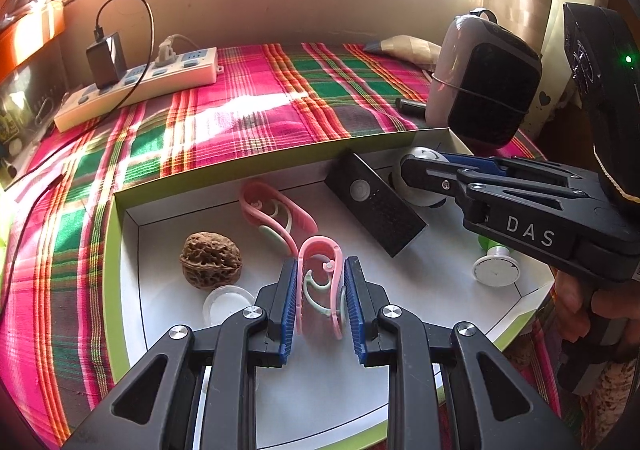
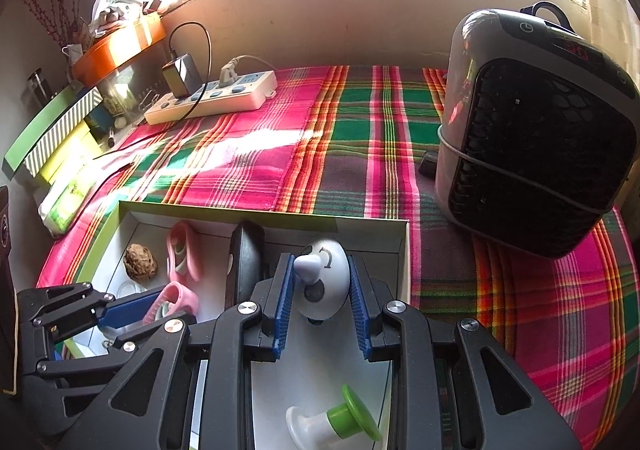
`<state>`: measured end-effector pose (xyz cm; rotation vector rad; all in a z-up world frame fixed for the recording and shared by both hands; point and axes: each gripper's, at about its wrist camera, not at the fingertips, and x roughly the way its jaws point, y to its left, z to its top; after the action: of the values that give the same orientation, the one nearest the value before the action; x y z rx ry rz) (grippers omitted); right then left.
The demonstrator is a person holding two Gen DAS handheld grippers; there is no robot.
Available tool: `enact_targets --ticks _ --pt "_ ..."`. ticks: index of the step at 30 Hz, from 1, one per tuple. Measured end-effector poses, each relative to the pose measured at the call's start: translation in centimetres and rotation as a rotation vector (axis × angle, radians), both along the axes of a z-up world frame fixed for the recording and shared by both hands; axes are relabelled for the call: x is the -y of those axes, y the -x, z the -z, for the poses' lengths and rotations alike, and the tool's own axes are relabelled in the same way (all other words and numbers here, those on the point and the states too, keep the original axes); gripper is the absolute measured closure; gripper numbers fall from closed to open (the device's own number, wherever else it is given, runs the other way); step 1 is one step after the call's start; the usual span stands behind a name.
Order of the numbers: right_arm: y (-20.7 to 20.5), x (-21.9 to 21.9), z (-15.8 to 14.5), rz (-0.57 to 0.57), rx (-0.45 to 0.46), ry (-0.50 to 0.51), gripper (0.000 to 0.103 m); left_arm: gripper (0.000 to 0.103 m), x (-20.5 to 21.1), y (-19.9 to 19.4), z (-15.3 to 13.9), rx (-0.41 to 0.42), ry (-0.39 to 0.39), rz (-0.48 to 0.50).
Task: Organize objects
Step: 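Open the right tool to release the egg toy while the left tool releases the pink clip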
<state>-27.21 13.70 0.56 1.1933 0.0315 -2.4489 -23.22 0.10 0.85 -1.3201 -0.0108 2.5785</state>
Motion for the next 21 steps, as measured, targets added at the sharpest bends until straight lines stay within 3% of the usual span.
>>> enact_targets --ticks 21 --pt "0.02 0.26 0.16 0.007 -0.006 0.003 0.075 0.081 0.08 0.15 0.16 -0.001 -0.002 -0.005"
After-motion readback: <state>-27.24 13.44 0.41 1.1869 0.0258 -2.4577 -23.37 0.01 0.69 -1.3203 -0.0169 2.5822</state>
